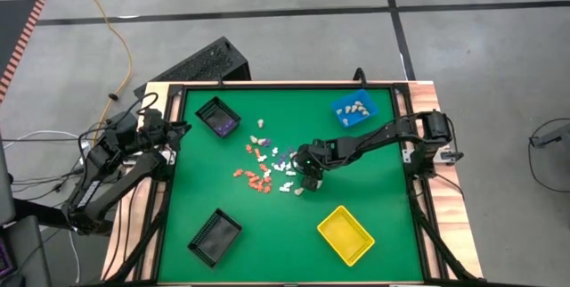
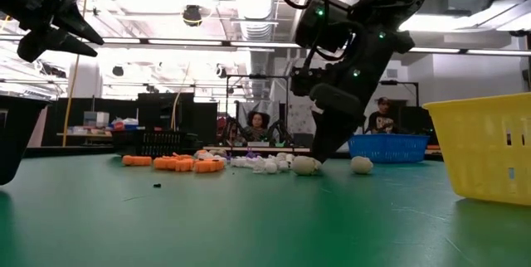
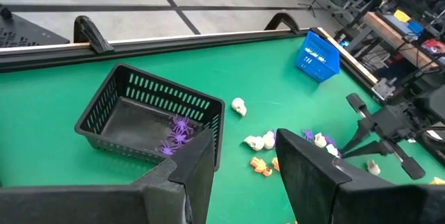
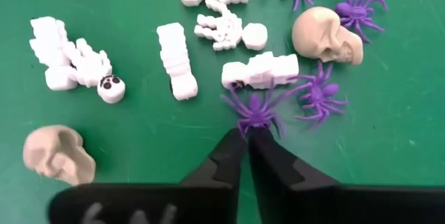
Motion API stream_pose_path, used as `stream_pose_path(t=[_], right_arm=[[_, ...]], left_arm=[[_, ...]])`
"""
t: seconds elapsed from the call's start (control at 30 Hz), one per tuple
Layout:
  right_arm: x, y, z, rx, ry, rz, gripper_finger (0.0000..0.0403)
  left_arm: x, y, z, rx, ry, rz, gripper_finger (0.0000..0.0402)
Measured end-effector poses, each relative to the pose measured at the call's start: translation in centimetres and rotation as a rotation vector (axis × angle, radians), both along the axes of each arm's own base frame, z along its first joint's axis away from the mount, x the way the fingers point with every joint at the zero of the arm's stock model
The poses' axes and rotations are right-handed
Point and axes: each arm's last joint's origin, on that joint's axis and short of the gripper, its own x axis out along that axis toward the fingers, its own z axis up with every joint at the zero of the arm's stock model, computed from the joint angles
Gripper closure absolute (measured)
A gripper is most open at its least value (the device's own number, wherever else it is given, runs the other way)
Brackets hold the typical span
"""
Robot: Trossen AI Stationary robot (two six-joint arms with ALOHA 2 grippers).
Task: Sort Halloween decoration
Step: Put the purple spider toy into the top black basket
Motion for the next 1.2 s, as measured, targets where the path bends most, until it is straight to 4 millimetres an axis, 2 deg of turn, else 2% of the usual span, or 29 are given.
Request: stream_pose_path(t=[0.13, 0.43, 0.6, 0.73, 0.93, 1.03, 1.2], right_arm=[[0.0, 0.4, 0.0, -0.013, 0.001, 0.008, 0.0387], [-0.1, 1.3, 0.4, 0.008, -0.015, -0.024, 0.0388], [-0.3, 1.6, 2.1, 0.023, -0.041, -0.017, 0.0388], [0.1, 1.4, 4.4, 0.025, -0.123, -0.023, 0.0388], [0.6, 1.3, 5.9, -0.013, -0.169, -0.011, 0.0387], [0.6, 1.3, 5.6, -0.012, -0.157, -0.005, 0.0355], [0.7, 1.5, 5.0, -0.006, -0.127, -0.002, 0.0253]], left_arm=[[0.0, 0.0, 0.0, 0.001, 0.001, 0.002, 0.0258], [0.0, 0.1, 0.0, 0.007, 0.007, 0.024, 0.0258], [0.0, 0.1, 0.0, 0.007, 0.007, 0.024, 0.0258], [0.0, 0.1, 0.0, 0.007, 0.007, 0.024, 0.0259], [0.0, 0.1, 0.0, 0.007, 0.007, 0.024, 0.0258], [-0.1, 0.1, 0.0, 0.005, 0.009, 0.024, 0.0258], [-0.1, 0.0, -0.2, -0.007, 0.020, 0.024, 0.0258]])
